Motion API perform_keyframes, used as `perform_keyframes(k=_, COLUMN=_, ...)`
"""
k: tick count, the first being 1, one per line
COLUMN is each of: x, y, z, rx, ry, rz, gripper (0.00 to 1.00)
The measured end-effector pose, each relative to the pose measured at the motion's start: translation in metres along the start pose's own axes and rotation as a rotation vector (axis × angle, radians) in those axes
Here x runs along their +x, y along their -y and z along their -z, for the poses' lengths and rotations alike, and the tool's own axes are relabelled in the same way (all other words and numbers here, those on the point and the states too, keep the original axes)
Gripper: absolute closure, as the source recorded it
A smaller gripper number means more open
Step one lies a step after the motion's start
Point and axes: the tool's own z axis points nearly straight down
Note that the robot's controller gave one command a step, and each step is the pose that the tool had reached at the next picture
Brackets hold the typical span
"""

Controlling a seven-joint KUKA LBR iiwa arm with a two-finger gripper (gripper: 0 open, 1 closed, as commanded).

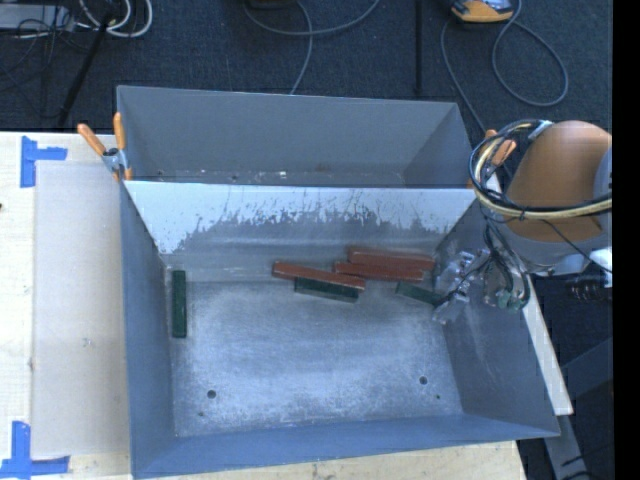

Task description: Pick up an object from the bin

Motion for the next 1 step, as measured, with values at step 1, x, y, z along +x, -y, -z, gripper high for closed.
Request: perform_keyframes(k=1, x=-0.0013, y=0.0000, z=0.0228, rx=0.000, ry=-0.004, rz=0.003, gripper=1.00)
